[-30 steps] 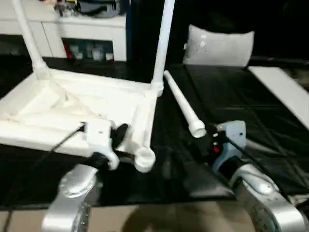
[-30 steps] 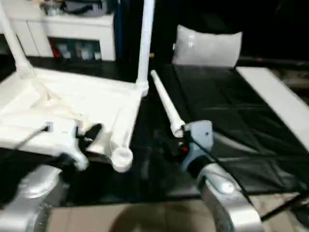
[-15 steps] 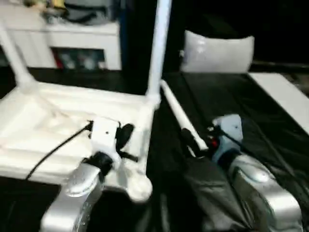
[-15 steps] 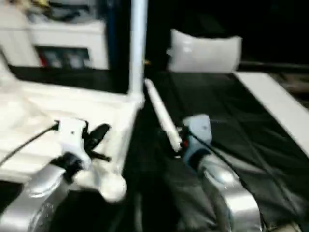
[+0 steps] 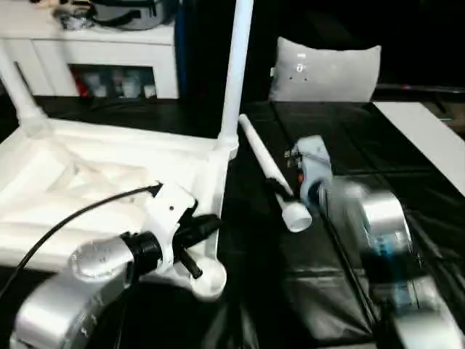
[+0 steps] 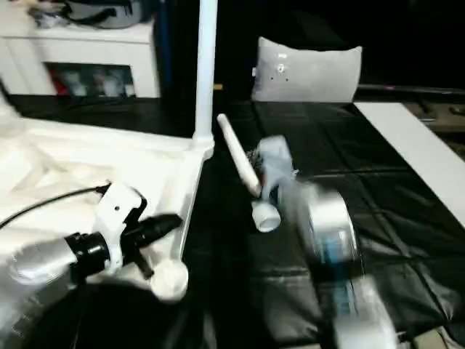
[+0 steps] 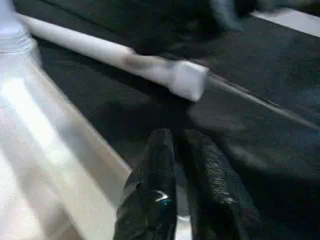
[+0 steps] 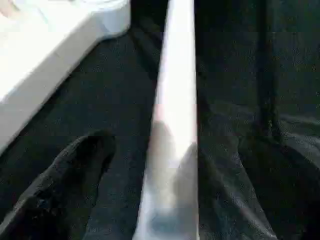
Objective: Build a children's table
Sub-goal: Pick table leg
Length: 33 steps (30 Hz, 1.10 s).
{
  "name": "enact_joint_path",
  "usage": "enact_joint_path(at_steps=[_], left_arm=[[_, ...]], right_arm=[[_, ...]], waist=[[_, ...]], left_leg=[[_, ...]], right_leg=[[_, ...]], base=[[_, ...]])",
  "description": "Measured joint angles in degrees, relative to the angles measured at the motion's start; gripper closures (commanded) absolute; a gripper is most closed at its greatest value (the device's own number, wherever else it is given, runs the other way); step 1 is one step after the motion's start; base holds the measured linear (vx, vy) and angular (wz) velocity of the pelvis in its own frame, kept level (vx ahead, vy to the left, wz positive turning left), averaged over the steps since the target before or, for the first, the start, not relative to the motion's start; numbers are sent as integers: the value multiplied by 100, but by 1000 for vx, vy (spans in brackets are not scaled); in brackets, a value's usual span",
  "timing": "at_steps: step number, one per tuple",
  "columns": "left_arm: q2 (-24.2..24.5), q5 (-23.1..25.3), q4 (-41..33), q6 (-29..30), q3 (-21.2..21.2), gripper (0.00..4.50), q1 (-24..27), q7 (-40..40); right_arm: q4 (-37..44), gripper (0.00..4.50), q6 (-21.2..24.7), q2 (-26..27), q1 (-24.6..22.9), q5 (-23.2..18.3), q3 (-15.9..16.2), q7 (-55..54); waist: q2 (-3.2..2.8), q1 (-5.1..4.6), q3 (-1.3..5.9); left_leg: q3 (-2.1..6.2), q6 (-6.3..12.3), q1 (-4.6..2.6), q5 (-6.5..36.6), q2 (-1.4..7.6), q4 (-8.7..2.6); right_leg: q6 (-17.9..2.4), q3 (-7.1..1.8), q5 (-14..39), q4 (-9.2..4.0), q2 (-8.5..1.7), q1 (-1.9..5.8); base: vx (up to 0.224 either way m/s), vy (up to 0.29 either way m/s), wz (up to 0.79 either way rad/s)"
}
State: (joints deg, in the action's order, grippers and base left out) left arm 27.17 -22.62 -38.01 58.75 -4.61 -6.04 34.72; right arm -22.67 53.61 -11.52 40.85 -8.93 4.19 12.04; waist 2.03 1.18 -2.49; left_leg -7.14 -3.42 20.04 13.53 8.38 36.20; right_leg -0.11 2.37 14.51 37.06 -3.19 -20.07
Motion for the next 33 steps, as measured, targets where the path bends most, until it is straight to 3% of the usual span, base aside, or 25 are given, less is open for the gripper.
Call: enact_joint_path(at_steps=[4, 7, 13, 25, 33], left_arm=[[271, -285, -138, 449, 109, 328, -114, 186], [280, -486, -216, 699, 168, 309, -239, 202], [520, -665, -346, 1012, 210, 264, -335, 274], [608, -906, -348, 1232, 206, 164, -517, 247], [610, -996, -348, 1249, 197, 102, -529, 205]], right_arm=[[-1616, 18, -506, 50, 670, 52, -93, 162], [-2347, 36, -747, 89, 973, 60, -141, 305], [-3407, 85, -889, 131, 1417, 210, -65, 600], [-4433, 189, -1044, 128, 1947, 434, -25, 947], [-4686, 250, -1078, 126, 2067, 504, -36, 1083]], waist=[[-24, 61, -30], [-18, 83, -30], [-19, 95, -31], [-19, 91, -31], [-21, 95, -31]], left_leg=[[-64, -16, 12, -63, 51, -28], [-112, -18, 54, -105, 75, -42], [-128, -14, 85, -108, 85, -40], [-144, -9, 107, -111, 95, -40], [-151, -9, 107, -111, 101, -40]], right_leg=[[-43, 10, -30, 13, 5, -44], [-51, 11, -47, 15, 5, -94], [-52, 14, -48, 9, 5, -116], [-56, 15, -51, 10, 4, -143], [-56, 16, -51, 10, 4, -143]], base=[[-14, -9, 0], [0, 0, 0], [0, 0, 0], [0, 0, 0], [0, 0, 0]])
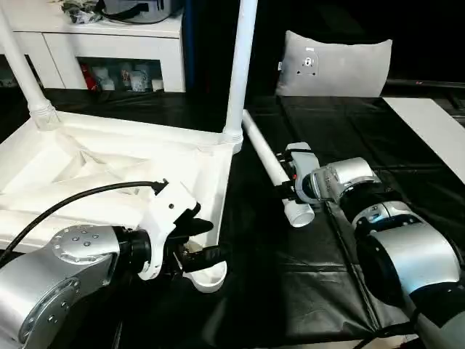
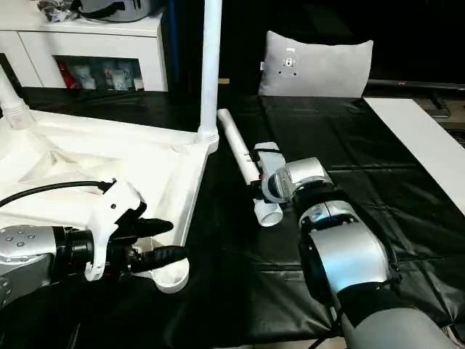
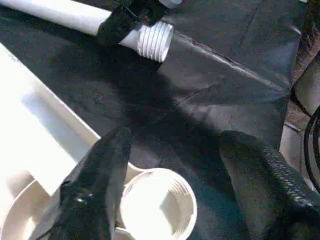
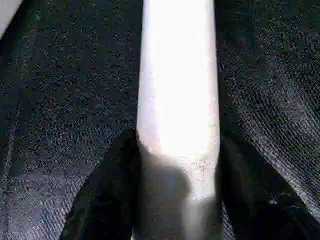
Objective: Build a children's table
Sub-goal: Pick table leg
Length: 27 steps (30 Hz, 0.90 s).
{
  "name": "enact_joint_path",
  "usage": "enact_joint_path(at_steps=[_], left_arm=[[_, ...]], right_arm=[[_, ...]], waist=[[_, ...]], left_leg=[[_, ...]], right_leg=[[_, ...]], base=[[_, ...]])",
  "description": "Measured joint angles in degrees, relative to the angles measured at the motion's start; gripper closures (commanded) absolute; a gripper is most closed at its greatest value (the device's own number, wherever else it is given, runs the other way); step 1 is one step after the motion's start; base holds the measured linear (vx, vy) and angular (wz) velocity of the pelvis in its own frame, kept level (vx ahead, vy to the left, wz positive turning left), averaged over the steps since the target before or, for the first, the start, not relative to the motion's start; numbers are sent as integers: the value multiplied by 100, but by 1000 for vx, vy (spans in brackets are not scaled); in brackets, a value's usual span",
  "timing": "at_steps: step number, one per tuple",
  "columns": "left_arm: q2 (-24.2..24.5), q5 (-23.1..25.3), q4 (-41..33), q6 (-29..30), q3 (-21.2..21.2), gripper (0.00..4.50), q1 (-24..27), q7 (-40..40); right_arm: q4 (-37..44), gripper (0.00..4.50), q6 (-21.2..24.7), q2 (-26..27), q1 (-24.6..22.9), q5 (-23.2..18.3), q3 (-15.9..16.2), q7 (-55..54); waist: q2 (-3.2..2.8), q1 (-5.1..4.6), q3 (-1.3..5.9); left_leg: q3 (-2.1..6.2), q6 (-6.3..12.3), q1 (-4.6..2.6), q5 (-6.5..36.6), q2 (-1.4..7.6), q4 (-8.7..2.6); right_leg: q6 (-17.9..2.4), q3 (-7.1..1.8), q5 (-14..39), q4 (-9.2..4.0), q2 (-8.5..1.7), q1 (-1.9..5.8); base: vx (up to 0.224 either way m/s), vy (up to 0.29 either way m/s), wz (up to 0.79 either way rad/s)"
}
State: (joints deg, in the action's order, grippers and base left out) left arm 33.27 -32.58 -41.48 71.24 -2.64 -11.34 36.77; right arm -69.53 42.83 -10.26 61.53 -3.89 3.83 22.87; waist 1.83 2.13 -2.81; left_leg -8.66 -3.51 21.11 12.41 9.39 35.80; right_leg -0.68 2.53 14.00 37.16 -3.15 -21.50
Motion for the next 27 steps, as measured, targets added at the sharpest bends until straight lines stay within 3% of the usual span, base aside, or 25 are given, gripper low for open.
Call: enact_joint_path(at_steps=[10, 12, 16, 20, 22, 27], left_arm=[[77, -22, 84, -96, -14, 34, -52, -12], [75, -15, 178, -180, -18, 21, -52, -33], [-182, 112, 441, -451, 18, 0, -52, -222], [-610, 260, 871, -869, 60, 0, -112, -511], [-725, 450, 1159, -1321, 67, 0, -228, -638], [-1204, 571, 1657, -2055, 143, 0, -477, -733]], right_arm=[[-138, 259, -71, -41, 31, -29, -266, -20], [-139, 259, -113, -88, -10, -137, -446, -154], [2, 259, -445, -223, -258, -687, -1203, -409], [834, 260, -1113, -164, -830, -1272, -1978, -497], [1686, 261, -1335, -55, -1259, -1695, -2490, -490], [3641, 261, -1435, 264, -2161, -2408, -2836, 129]], waist=[[-2, 2, -1], [-2, 9, -1], [-2, 17, -1], [-9, 30, -3], [-17, 59, -7], [-65, 79, -15]], left_leg=[[-8, 0, 1, 0, 6, 0], [-10, 0, 1, 0, 6, 0], [-21, 0, 1, 0, 8, 0], [-30, 13, 16, -8, 14, -3], [-33, 53, 24, -31, 17, -8], [-39, 66, 23, -26, 17, -14]], right_leg=[[-1, 2, 0, 0, 0, 0], [-1, 2, 0, -1, 0, 0], [-2, -3, -1, -1, -1, -2], [-1, -4, -5, 1, -1, -24], [2, -2, -8, 0, 0, -35], [2, -5, -10, -8, 0, -35]], base=[[0, 0, 0], [0, 0, 0], [0, 0, 0], [0, 0, 0], [0, 0, 0], [0, 0, 0]])
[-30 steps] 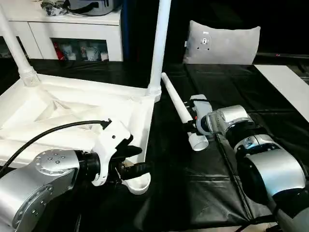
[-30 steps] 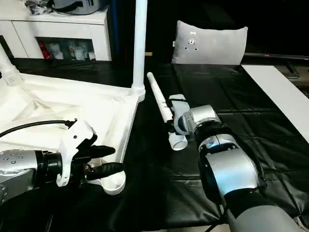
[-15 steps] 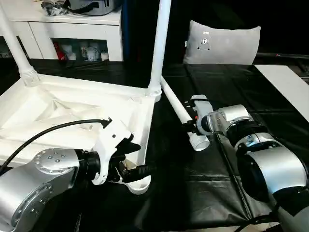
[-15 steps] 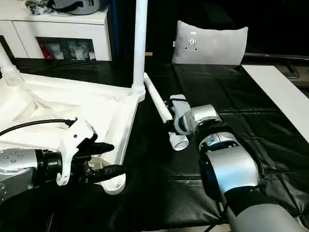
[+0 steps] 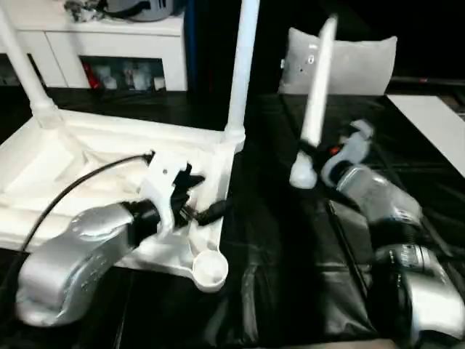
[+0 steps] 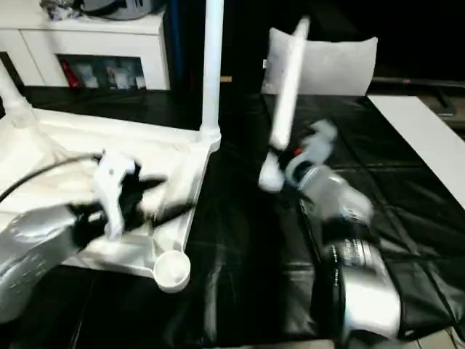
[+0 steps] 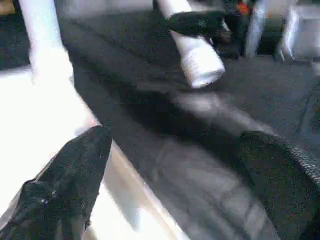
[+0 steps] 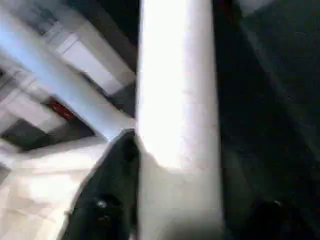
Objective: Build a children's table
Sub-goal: Pick table leg
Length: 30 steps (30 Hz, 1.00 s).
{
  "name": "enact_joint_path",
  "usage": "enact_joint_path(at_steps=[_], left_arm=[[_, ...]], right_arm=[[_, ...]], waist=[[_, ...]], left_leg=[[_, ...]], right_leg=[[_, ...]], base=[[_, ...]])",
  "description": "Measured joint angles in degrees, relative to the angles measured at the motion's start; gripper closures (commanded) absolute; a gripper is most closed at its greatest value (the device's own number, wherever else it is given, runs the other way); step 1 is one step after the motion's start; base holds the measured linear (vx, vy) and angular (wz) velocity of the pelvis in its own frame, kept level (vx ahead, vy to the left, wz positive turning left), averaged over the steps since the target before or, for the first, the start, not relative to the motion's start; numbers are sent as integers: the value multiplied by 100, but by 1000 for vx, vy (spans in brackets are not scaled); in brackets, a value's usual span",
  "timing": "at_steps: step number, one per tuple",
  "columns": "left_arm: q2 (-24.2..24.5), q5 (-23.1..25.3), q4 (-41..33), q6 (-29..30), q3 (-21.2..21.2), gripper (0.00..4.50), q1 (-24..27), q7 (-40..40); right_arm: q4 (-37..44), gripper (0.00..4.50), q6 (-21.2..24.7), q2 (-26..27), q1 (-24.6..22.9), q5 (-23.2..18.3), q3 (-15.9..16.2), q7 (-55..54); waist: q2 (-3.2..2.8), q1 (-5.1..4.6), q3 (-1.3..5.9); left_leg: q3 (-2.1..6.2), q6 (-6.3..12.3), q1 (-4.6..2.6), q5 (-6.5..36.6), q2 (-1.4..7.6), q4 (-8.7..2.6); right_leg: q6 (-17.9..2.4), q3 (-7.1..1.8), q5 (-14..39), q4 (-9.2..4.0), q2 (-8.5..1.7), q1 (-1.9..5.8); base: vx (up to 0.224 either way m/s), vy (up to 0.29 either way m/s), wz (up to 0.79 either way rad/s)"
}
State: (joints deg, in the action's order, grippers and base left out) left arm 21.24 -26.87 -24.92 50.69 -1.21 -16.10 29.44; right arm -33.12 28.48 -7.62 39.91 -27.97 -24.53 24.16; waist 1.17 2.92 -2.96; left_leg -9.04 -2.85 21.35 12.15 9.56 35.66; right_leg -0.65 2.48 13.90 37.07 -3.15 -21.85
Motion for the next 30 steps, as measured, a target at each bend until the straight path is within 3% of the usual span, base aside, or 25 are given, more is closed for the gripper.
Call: enact_joint_path(at_steps=[3, 7, 12, 14, 20, 25, 30], left_arm=[[-541, -228, 339, -77, 309, 0, -442, -121], [-1011, -844, 626, -86, 830, 0, -1080, -286], [-1584, -1590, 1066, 91, 1238, 0, -1590, -582], [-1758, -1893, 1198, 239, 1411, 0, -1802, -649], [-1984, -2431, 1233, 533, 1462, 0, -1990, -664], [-2016, -2540, 1236, 682, 1372, 0, -2046, -713], [-1942, -2214, 1356, 605, 1040, 0, -2051, -781]], right_arm=[[997, 261, 173, 146, -551, -745, -45, 709], [2155, 261, 980, 119, -1125, -1769, 23, 1608], [2875, 261, 1695, -77, -1453, -2446, 134, 2162], [3145, 261, 1950, -89, -1617, -2685, 314, 2312], [3568, 261, 2244, -109, -1775, -2866, 647, 2367], [3724, 261, 2323, -231, -1783, -2858, 773, 2376], [3981, 261, 1799, -361, -1857, -1962, 1562, 2168]], waist=[[-28, 25, -13], [-46, 54, -21], [-42, 70, -24], [-42, 76, -24], [-39, 87, -25], [-38, 140, -26], [-30, 153, -31]], left_leg=[[-1, -4, -1, 1, 1, -4], [-7, 4, -8, -5, 4, -9], [-16, 1, -9, -7, 4, -9], [-17, 0, -9, -8, 6, -9], [-20, 0, -3, -8, 6, -11], [-21, -1, 1, -8, 6, -11], [-23, -8, 0, -10, 9, -17]], right_leg=[[-3, 2, -6, 0, 0, 0], [-6, 0, -11, -1, 0, 5], [-7, -2, -18, -3, -3, 5], [-5, -3, -19, -4, -3, 5], [-4, -1, -20, -8, -4, 0], [-2, -2, -21, -15, -5, 0], [4, -1, -23, -18, -5, -1]], base=[[0, 0, 0], [0, 0, 0], [0, 0, 0], [0, 0, 0], [0, 0, 0], [0, 0, 0], [0, 0, 0]])
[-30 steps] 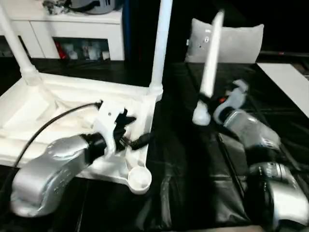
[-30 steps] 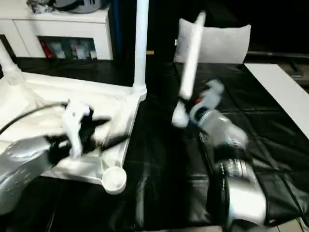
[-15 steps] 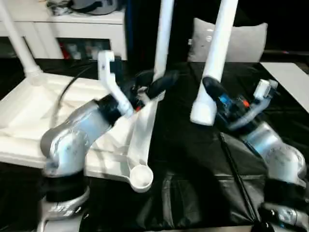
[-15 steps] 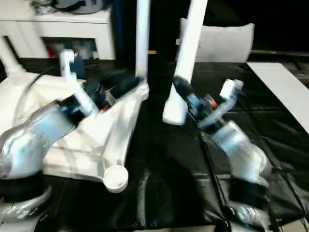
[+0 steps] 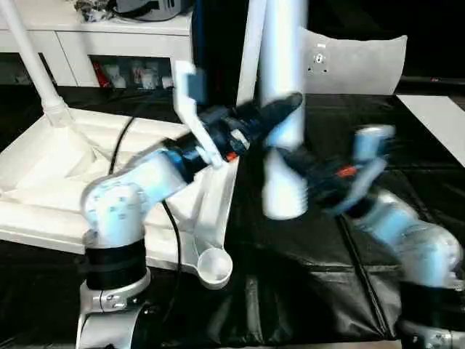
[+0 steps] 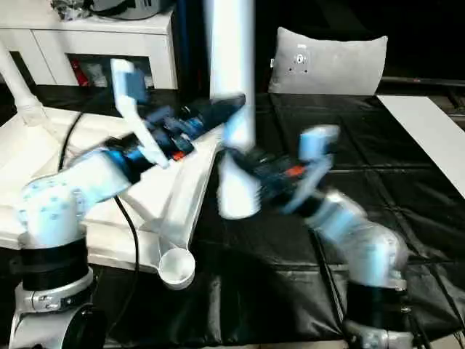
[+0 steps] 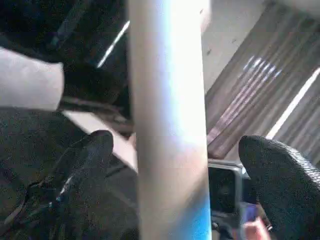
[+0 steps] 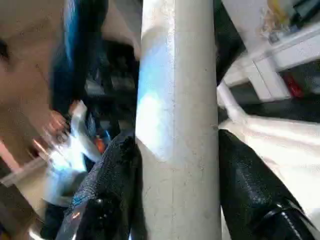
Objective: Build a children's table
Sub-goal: Pick table leg
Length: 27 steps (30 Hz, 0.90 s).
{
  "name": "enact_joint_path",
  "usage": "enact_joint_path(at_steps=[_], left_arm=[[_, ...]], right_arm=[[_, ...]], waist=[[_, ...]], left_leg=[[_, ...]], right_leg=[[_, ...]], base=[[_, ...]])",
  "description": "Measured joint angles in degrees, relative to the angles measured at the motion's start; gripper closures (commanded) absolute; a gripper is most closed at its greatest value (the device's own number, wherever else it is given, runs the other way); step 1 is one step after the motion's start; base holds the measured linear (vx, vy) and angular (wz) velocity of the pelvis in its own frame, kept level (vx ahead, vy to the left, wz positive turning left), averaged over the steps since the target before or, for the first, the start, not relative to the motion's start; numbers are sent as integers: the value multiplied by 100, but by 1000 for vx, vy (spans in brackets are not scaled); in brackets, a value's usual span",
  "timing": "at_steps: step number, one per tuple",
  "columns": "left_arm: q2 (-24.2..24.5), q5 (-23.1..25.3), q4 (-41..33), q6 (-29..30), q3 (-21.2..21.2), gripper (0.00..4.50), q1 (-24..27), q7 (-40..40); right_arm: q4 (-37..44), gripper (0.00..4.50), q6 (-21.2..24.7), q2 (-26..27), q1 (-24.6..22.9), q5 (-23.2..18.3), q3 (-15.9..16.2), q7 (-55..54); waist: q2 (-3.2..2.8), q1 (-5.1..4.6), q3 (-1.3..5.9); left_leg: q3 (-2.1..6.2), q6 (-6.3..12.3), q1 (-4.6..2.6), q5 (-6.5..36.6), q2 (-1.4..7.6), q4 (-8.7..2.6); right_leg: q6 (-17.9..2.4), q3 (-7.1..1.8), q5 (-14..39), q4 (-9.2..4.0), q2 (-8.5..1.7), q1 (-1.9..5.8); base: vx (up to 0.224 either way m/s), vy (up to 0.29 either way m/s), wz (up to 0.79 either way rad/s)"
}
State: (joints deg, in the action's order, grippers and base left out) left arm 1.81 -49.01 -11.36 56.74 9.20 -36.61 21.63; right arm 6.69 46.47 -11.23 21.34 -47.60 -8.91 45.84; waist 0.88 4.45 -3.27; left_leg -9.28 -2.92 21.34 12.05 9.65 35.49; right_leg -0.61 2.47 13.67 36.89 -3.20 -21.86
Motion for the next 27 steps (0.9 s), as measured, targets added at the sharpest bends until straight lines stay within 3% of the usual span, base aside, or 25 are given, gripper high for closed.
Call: enact_joint_path(at_steps=[4, 6, 7, 8, 12, 14, 18, 19, 27], left_arm=[[20, 461, 37, -374, -157, 0, 86, -233], [15, 583, 34, -474, -184, 0, 116, -284], [-17, 746, 31, -643, -232, 0, 167, -399], [-49, 876, 29, -772, -275, 17, 217, -484], [-59, 1438, 30, -1186, -603, 36, 398, -738], [-58, 1795, 31, -1477, -875, 71, 487, -859], [-327, 2224, 38, -1890, -1046, 90, 581, -1214], [-405, 2293, 38, -1998, -1070, 113, 607, -1302], [-417, 2764, 44, -2454, -1353, 175, 760, -1392]], right_arm=[[-37, 261, -1052, 268, 79, 1243, 729, -625], [-74, 261, -1341, 280, 100, 1546, 920, -771], [-118, 261, -1723, 345, 116, 1968, 1148, -1013], [-174, 261, -1982, 435, 111, 2239, 1295, -1214], [-437, 262, -2717, 672, 59, 2957, 1572, -1880], [-591, 262, -3042, 724, 38, 3284, 1577, -2153], [-850, 262, -3564, 859, -56, 3678, 1631, -2512], [-938, 262, -3702, 912, -59, 3733, 1632, -2595], [-1270, 262, -4248, 1023, -44, 3893, 1649, -2661]], waist=[[16, -53, -10], [29, -51, -18], [30, -59, -18], [31, -72, -19], [38, -91, -23], [38, -97, -23], [41, -130, -25], [42, -137, -26], [47, -145, -29]], left_leg=[[-3, -7, 6, -4, 3, -4], [-2, -6, 11, -3, 3, -4], [-3, -6, 14, -3, 3, -4], [-3, -5, 18, -2, 3, -4], [-5, -4, 40, -1, 3, -4], [-5, -2, 53, -1, 3, -4], [-16, 2, 60, -2, 2, -4], [-17, 4, 59, 0, 4, -4], [-25, 24, 56, -2, 12, -4]], right_leg=[[2, 1, 0, 1, 1, -8], [3, 2, 0, -4, 0, -9], [4, 2, -1, -14, 0, -8], [7, 2, -3, -20, 0, -8], [27, 3, -15, -48, 0, -10], [33, 4, -29, -70, 0, -10], [35, -1, -35, -79, -2, -14], [34, -1, -35, -78, -2, -14], [38, 1, -49, -73, -1, -16]], base=[[0, 0, 0], [0, 0, 0], [0, 0, 0], [0, 0, 0], [0, 0, 0], [0, 0, 0], [0, 0, 0], [0, 0, 0], [0, 0, 0]])
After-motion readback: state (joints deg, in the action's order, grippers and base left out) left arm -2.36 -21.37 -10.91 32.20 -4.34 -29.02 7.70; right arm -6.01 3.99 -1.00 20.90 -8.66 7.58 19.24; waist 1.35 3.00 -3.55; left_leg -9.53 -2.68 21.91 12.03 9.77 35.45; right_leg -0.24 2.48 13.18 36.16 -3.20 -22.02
